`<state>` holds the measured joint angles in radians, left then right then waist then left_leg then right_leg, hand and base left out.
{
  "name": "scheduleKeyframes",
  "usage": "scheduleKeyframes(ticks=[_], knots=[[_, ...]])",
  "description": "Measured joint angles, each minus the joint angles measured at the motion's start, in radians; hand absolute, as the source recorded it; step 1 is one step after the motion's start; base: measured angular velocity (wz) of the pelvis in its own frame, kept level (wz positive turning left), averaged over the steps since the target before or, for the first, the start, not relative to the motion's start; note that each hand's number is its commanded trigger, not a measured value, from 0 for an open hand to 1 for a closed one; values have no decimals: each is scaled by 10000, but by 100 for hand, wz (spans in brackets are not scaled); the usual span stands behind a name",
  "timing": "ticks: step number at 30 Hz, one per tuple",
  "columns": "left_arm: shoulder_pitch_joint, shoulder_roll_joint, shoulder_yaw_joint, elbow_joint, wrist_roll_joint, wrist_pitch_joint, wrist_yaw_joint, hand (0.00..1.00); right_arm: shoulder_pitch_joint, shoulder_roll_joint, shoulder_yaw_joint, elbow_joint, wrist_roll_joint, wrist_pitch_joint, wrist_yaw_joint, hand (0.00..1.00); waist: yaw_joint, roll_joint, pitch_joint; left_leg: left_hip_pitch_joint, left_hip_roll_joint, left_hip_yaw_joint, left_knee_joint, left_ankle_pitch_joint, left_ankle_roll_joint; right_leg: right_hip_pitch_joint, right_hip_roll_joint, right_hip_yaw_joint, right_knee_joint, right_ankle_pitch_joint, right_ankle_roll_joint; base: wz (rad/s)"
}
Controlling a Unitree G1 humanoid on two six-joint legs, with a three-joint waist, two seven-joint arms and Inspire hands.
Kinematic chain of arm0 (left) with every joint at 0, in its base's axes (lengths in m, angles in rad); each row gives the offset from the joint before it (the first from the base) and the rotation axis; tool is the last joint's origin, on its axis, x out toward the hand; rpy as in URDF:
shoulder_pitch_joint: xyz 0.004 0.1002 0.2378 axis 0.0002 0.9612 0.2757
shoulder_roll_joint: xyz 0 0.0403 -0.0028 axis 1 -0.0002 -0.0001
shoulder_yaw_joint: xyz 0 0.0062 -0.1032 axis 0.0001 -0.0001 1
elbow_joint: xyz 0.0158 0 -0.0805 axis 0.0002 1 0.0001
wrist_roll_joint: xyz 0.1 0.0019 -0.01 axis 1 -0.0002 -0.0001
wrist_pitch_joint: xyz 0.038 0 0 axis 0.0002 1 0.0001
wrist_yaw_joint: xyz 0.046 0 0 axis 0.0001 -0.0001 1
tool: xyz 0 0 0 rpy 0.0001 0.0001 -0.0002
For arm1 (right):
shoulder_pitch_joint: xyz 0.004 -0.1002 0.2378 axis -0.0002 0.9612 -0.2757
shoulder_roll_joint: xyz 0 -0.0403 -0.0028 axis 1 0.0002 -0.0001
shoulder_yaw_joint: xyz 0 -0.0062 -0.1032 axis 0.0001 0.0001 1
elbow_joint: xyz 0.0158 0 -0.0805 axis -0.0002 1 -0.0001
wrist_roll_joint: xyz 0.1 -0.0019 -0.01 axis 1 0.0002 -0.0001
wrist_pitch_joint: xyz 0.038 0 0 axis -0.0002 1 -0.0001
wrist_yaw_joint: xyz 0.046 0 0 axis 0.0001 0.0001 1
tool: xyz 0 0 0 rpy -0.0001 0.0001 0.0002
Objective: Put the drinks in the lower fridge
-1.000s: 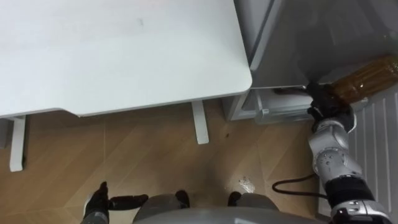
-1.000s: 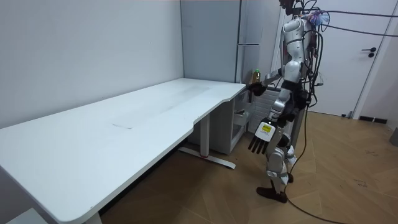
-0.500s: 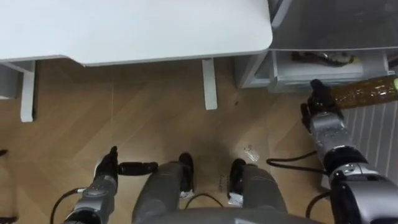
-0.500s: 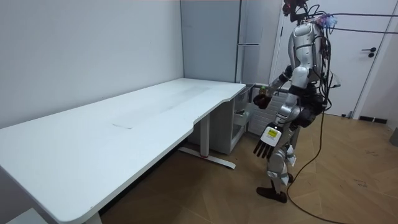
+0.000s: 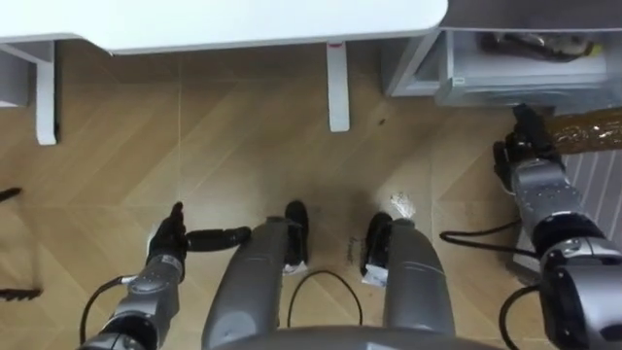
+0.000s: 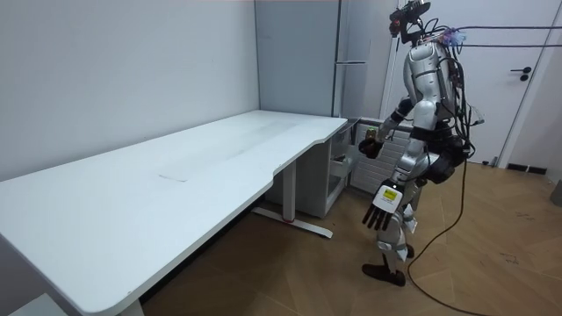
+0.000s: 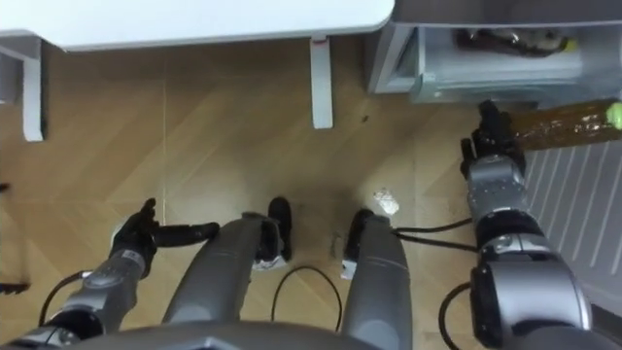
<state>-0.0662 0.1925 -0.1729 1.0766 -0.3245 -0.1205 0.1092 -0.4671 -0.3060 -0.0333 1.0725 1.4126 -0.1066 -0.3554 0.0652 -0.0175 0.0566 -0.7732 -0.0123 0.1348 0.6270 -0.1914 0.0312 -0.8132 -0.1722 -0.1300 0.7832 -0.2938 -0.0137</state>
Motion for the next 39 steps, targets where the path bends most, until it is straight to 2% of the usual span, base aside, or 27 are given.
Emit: scheduleKeyframes(ticks=[4, 7, 8, 10, 14, 21, 26, 27, 28, 34, 39], knots=[[-34, 53, -192, -175, -21, -97, 175, 0, -433, -182, 0, 173, -63, 178, 134, 100, 65, -6, 3, -328, -2, -25, 111, 0, 0, -298, -10, -31, 35, 7, -12, 1], [-60, 177, -473, -392, 11, -155, 474, 0, -802, -417, 8, 119, -80, 235, 229, 100, 197, -93, 5, -642, -14, 0, 141, 1, 3, -641, -24, 6, 85, 12, -13, 1], [-59, 187, -486, -390, 22, -150, 586, 0, -886, -451, 17, 95, -98, 235, 229, 100, 194, -99, 4, -705, -14, 0, 157, 1, 3, -695, -25, 2, 97, 12, -13, 0], [-41, 268, -655, -219, 27, -91, 975, 0, -1232, -537, 22, 4, -134, 236, 207, 100, 198, -186, 55, -800, -8, 42, 163, 1, 3, -832, -38, 25, 144, 21, -30, 0], [138, 303, -967, -148, 25, -66, 1208, 0, -1778, -816, 132, -38, -460, 277, 160, 100, 219, -243, 53, -915, -5, 78, 159, 3, 6, -966, -46, 49, 150, 23, -32, 0], [375, 339, -1104, -142, 20, 299, 1263, 0, -2274, -884, 128, -224, -666, 779, -164, 100, 205, -274, 41, -1198, -5, 20, 294, 6, 10, -1170, -96, -51, 185, 34, -48, 2], [385, 606, -1457, -145, 75, 494, 1360, 0, -2366, -883, 242, -260, -429, 869, -157, 100, 276, -423, 40, -1297, -26, 17, 379, 7, 12, -1316, -106, 1, 342, 32, -56, 0], [381, 682, -1455, -144, 119, 533, 1364, 0, -2480, -883, 369, -261, -315, 871, -109, 64, 246, -422, 39, -1399, -5, -22, 449, 7, 11, -1360, -88, -30, 354, 30, -62, 0], [380, 730, -1453, -144, 136, 565, 1369, 0, -2550, -884, 403, -260, -194, 873, -100, 0, 235, -427, 42, -1474, -8, -53, 527, 7, 11, -1415, -93, -40, 421, 25, -71, 5], [388, 748, -1507, -146, 146, 810, 1369, 0, -2634, -883, 531, -258, 272, 977, 135, 0, 325, -437, 46, -1672, -15, -200, 824, -6, 22, -1502, -102, -98, 602, 5, -76, 5], [395, 819, -1890, -239, 134, 1006, 1368, 0, -2634, -883, 625, -268, 488, 994, 302, 0, 455, -452, 47, -1785, -8, -281, 969, -18, 33, -1512, -116, -171, 755, -30, -63, 4]])
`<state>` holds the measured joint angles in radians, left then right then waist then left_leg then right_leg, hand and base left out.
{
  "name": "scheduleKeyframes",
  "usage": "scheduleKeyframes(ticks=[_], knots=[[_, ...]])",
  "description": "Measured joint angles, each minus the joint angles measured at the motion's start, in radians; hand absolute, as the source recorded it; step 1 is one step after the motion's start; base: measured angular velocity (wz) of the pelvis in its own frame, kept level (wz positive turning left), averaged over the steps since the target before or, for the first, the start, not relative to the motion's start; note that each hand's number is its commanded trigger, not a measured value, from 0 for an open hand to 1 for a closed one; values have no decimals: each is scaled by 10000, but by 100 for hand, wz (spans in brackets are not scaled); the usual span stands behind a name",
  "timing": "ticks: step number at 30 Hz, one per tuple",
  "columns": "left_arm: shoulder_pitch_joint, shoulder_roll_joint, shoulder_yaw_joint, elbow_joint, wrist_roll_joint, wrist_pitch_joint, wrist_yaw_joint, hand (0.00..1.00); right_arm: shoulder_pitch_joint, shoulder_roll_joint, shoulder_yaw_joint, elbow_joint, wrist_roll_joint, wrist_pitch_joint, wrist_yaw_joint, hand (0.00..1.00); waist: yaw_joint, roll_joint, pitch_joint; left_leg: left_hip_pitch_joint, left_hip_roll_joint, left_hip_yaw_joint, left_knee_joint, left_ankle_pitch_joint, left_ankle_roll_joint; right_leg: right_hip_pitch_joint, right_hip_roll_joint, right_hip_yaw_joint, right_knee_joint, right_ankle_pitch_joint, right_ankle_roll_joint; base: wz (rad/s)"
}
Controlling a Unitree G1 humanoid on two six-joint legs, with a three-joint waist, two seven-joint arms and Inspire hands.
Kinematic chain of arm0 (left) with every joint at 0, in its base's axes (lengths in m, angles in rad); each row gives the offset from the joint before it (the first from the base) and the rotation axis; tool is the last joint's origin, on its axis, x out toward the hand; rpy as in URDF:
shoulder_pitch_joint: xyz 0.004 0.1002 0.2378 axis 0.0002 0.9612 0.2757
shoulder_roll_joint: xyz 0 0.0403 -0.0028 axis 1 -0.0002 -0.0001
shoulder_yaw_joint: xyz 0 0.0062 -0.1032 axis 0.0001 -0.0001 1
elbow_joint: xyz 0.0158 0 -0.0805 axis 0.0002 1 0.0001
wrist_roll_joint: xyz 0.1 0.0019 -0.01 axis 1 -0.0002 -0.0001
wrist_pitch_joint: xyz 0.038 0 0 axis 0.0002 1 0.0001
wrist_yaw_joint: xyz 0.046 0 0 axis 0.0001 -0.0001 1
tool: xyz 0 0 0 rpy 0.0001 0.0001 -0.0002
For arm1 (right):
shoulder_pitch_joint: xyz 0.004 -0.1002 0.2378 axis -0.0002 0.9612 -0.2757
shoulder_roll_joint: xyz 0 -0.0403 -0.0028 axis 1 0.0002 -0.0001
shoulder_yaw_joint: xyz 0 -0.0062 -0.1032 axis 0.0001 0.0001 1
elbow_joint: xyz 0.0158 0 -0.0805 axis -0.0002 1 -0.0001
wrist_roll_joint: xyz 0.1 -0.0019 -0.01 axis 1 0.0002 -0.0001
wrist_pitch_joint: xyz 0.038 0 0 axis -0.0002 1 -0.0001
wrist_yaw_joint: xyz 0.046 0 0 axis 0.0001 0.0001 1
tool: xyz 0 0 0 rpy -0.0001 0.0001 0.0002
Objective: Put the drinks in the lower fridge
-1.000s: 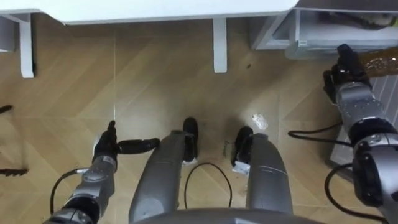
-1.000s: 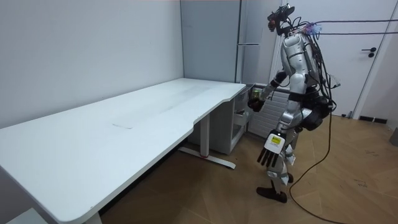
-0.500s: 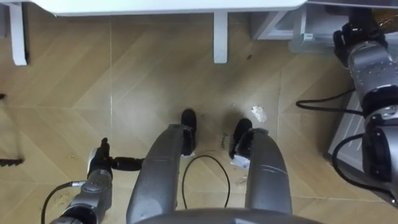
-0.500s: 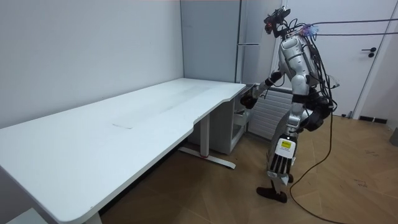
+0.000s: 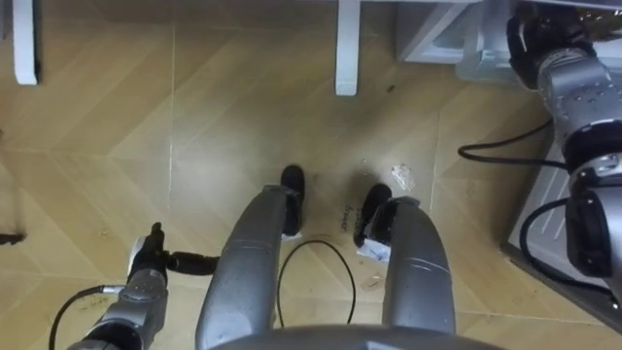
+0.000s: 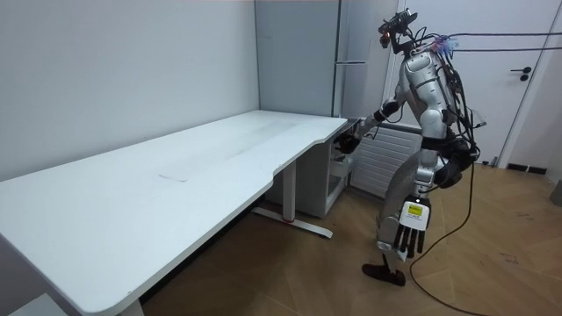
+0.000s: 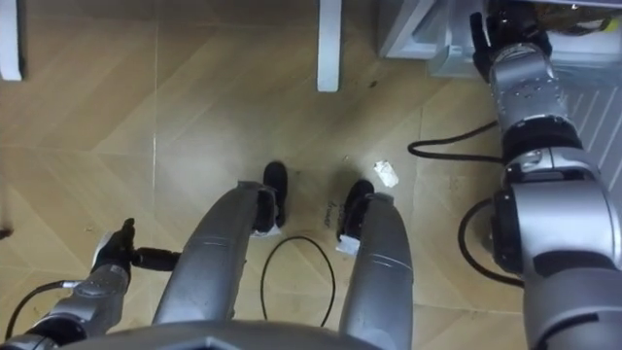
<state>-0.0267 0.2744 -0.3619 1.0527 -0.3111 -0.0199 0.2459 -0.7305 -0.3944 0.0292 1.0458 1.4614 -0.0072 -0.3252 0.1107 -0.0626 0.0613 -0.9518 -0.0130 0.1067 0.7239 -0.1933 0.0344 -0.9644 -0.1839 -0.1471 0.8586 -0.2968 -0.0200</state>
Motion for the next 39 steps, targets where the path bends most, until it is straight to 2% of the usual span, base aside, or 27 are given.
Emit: scheduleKeyframes(ticks=[4, 14, 24, 39], knots=[[5, 65, -116, -46, 0, 143, -4, 0, 0, -4, 388, 0, -23, -9, 33, 0, 6, -33, -12, 14, 5, -5, 31, 2, 3, 42, -9, -38, 8, 1, -2, 0], [8, 140, -209, -128, -60, 430, -195, 0, 48, -225, 661, 14, -185, -8, 567, 0, -46, -40, -17, 64, 16, -100, 45, 6, 9, 204, -11, -189, -49, 7, -11, 2], [197, 177, -463, -267, -103, 455, -375, 0, 249, -238, 847, 22, -187, 11, 1217, 0, 36, -38, -18, 260, 150, -64, -3, 5, 3, 420, 133, -192, -269, 112, -52, -4], [419, 205, -570, -516, -100, 418, -364, 0, 438, -321, 868, 151, -636, 9, 1323, 0, 14, -38, -18, 609, 203, -13, -159, 2, 7, 788, 188, -190, -509, 191, -30, -1]])
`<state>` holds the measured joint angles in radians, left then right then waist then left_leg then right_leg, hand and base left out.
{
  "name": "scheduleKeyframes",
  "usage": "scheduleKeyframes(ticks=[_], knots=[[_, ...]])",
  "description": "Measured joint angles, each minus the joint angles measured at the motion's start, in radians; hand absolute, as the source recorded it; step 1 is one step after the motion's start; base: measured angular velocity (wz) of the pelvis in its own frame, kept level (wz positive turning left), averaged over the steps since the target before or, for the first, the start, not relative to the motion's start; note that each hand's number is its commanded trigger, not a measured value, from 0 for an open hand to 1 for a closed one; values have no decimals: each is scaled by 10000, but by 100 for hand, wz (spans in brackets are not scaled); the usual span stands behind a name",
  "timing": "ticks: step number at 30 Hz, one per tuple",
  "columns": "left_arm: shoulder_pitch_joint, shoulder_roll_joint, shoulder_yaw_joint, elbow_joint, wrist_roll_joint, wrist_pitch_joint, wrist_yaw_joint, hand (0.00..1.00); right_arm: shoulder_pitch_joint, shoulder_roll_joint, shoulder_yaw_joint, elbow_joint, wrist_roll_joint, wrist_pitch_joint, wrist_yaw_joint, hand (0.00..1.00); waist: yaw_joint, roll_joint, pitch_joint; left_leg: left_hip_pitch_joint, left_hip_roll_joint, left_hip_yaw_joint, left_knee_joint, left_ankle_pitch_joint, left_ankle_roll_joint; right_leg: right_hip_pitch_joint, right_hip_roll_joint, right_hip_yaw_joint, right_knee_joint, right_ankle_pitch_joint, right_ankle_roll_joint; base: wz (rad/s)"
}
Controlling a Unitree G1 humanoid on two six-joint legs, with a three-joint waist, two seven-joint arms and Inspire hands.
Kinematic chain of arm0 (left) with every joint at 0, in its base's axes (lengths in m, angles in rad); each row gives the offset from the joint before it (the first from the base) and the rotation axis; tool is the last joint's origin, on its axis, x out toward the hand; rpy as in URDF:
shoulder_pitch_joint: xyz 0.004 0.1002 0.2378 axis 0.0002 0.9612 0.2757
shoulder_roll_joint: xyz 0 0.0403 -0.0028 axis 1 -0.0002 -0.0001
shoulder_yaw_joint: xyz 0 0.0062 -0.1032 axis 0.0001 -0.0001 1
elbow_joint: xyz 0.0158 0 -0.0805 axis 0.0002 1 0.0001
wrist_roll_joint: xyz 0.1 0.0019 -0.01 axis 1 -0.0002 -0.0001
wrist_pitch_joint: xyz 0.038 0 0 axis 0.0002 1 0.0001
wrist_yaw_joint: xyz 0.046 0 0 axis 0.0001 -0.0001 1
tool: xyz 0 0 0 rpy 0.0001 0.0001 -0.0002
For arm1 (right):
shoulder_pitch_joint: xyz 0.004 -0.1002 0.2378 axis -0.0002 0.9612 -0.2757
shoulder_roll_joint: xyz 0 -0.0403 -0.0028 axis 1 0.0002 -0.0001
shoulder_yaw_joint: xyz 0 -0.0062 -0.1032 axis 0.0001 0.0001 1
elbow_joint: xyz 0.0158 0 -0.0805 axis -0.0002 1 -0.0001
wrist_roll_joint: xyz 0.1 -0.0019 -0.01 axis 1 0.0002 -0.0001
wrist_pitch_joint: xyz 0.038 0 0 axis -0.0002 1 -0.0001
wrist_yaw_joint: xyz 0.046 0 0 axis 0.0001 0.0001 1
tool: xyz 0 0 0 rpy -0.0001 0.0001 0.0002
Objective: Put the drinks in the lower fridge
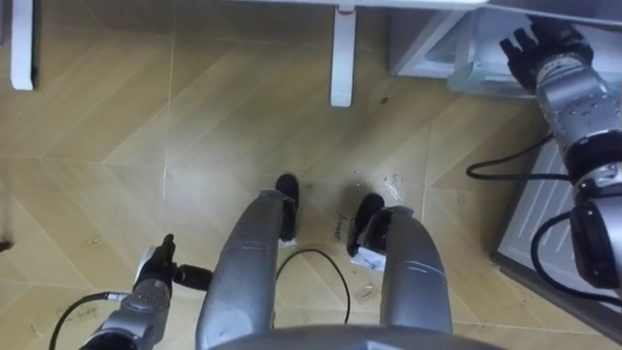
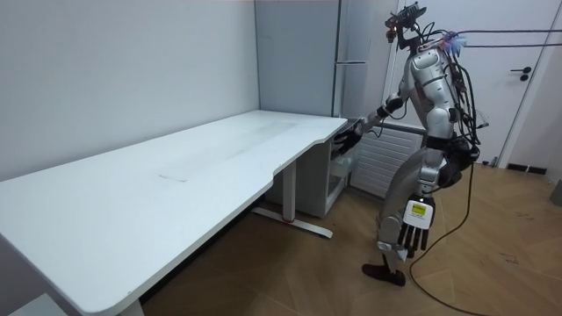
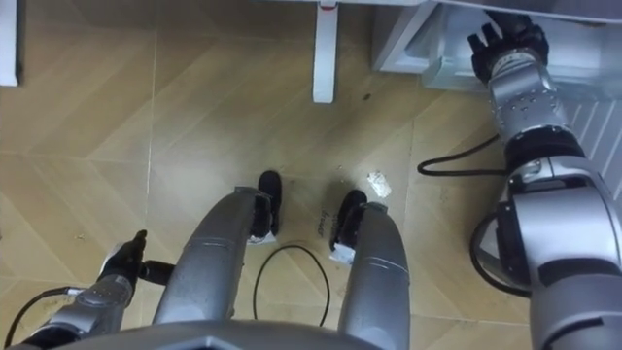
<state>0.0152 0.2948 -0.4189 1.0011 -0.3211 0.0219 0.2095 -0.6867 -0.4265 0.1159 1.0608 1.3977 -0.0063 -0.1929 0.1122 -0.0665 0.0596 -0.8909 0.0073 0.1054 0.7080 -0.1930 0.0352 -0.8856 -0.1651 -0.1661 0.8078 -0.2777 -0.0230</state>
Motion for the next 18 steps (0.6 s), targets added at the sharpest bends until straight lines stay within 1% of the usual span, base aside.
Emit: scheduleKeyframes(ticks=[4, 6, 8, 9, 11, 12, 13, 15, 16, 17, 18], knots=[[5, -4, 157, 9, 5, -21, 39, 0, 37, -112, -58, 27, -520, -1, -11, 0, -51, 0, 0, 6, 14, 36, -7, 1, 4, 14, 3, 7, -28, 9, 12, 0], [56, -7, 254, 47, -50, -73, 59, 0, 162, -155, -224, 79, -763, -27, -64, 0, -98, 0, 0, 60, 19, 33, -12, -7, 16, 98, -2, -31, -62, 18, 21, 2], [144, -7, 261, 35, -57, -89, 80, 0, 353, -324, -229, 56, -818, -90, -217, 0, -135, -10, -7, 99, 15, 35, -13, -34, 50, 155, 6, -17, -83, 18, 41, 0], [178, -7, 261, 32, -57, -95, 117, 0, 425, -418, -253, 39, -821, -206, -387, 0, -197, -11, -7, 96, 15, 46, -12, -44, 65, 155, 9, -5, -96, 26, 56, -3], [235, -6, 262, 52, -260, -93, 168, 0, 456, -508, -307, 45, -1014, -278, -616, 0, -330, -11, -8, 101, 23, 67, 13, -62, 88, 162, 2, -7, -103, 41, 74, -2], [259, -2, 265, 51, -415, -106, 199, 0, 550, -591, -319, 35, -1258, -337, -736, 0, -455, -10, -8, 126, 31, 71, 19, -65, 94, 196, 9, -7, -120, 50, 87, -4], [349, -2, 354, -2, -412, -188, 226, 0, 741, -598, -362, -71, -1823, -460, -912, 0, -498, -6, -13, 151, 85, 70, 43, -86, 102, 258, 85, 11, -185, 69, 105, -8], [462, -4, 442, -15, -400, -321, 241, 0, 1079, -589, -609, -183, -2556, -552, -1128, 0, -531, 0, -16, 285, 188, 70, 16, -102, 88, 444, 232, 15, -400, 173, 102, -15], [500, -3, 441, -16, -397, -340, 241, 0, 1163, -592, -613, -188, -2711, -605, -1243, 0, -527, 5, -31, 339, 208, 71, -6, -108, 81, 514, 264, 24, -457, 189, 103, -15], [559, 2, 453, 2, -403, -378, 261, 0, 1316, -618, -614, -222, -2813, -687, -1517, 0, -548, -20, -72, 460, 217, 99, -64, -115, 74, 612, 278, 52, -513, 202, 105, -12], [578, -2, 451, 22, -405, -399, 266, 0, 1601, -690, -617, -414, -3028, -732, -1829, 0, -525, -18, -135, 565, 246, 120, -130, -114, 72, 714, 305, 47, -623, 224, 109, -13]])
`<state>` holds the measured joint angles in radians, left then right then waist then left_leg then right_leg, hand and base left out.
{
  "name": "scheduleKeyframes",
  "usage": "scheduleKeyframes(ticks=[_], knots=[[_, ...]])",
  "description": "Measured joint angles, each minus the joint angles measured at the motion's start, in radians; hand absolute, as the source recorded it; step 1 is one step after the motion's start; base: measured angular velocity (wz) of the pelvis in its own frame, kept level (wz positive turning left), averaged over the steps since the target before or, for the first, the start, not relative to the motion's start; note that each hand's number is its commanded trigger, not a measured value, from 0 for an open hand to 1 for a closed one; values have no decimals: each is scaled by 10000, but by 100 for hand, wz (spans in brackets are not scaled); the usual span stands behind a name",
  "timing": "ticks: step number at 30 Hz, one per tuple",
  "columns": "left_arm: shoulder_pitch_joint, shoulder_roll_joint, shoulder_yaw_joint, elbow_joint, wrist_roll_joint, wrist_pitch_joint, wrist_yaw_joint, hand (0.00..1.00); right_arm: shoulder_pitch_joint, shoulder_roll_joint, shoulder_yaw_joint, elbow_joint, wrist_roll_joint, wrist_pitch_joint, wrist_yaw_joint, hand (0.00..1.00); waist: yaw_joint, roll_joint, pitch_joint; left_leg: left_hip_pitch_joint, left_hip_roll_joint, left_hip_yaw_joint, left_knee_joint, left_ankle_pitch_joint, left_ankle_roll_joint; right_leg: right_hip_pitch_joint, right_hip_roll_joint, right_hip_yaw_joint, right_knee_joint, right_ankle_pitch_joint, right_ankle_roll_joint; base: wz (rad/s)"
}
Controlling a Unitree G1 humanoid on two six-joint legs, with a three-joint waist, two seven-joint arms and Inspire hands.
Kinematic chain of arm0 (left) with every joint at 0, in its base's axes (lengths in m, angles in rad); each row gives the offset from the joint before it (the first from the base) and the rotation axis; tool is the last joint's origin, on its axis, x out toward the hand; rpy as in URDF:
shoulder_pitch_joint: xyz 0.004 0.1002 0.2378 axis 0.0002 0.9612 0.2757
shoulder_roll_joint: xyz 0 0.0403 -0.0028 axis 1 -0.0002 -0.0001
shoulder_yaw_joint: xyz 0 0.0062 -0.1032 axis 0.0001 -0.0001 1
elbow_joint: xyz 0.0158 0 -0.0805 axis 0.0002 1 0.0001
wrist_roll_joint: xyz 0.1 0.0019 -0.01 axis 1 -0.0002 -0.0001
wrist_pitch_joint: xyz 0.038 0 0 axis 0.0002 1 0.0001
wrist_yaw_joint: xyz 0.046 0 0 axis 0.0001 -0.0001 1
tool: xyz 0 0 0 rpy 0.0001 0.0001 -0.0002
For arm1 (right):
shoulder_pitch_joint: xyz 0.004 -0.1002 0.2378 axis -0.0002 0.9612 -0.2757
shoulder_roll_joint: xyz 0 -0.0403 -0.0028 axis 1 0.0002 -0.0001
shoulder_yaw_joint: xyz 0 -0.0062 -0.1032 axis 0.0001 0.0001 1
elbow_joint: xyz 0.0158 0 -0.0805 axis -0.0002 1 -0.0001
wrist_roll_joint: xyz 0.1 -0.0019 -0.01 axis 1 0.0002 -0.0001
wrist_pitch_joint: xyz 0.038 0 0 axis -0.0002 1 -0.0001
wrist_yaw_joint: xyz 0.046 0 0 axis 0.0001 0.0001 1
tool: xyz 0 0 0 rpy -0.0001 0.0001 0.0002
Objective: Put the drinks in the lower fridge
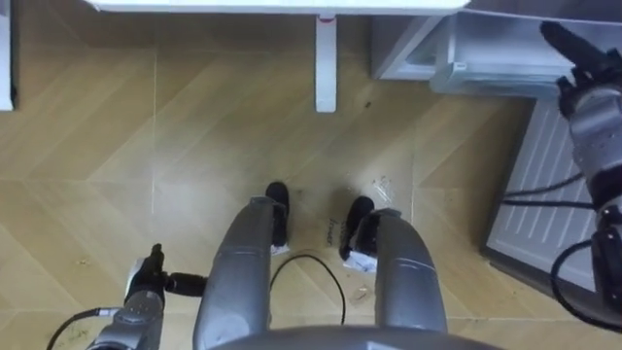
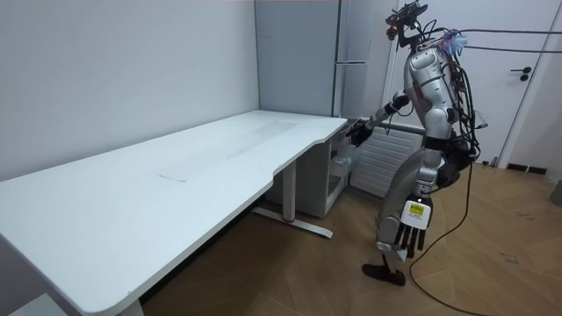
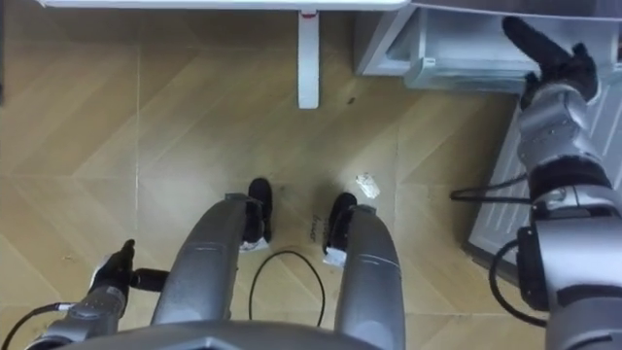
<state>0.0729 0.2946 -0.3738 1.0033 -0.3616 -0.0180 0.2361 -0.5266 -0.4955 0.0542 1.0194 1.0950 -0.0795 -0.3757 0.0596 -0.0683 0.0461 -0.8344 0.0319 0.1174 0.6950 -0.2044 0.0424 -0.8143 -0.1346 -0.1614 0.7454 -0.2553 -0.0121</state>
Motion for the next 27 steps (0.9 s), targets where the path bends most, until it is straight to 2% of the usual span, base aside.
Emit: scheduleKeyframes(ticks=[2, 7, 15, 22, 27], knots=[[74, -3, -17, 33, -4, -78, 2, 0, 273, 0, 1, -227, -306, -200, -473, 0, 4, 37, -74, 169, 79, 52, -105, 3, -4, 185, 51, -35, -199, 93, -27, -15], [139, -7, -21, 196, -14, -273, 86, 0, 656, -1, 7, -293, -768, -691, -1923, 0, 27, 100, -128, 594, 100, 209, -611, 133, -20, 507, 161, 101, -678, 333, -10, -9], [191, -8, -22, 196, -289, -399, 229, 0, 1169, 0, 9, -320, -763, -859, -3751, 0, 20, 116, -124, 574, 86, 235, -726, 152, -21, 468, 140, 98, -711, 294, 4, 1], [186, -9, -21, 196, -619, -554, 237, 0, 1251, 3, 28, -332, -667, -1095, -4525, 0, 69, 131, -117, 554, 73, 239, -794, 148, -27, 442, 140, 88, -737, 241, 14, 1], [168, -45, -23, 278, -615, -580, 248, 0, 1562, 14, 53, -187, -172, -1333, -4380, 0, 204, 196, -111, 540, 82, 210, -793, 143, -31, 479, 164, 59, -812, 242, 15, 0]])
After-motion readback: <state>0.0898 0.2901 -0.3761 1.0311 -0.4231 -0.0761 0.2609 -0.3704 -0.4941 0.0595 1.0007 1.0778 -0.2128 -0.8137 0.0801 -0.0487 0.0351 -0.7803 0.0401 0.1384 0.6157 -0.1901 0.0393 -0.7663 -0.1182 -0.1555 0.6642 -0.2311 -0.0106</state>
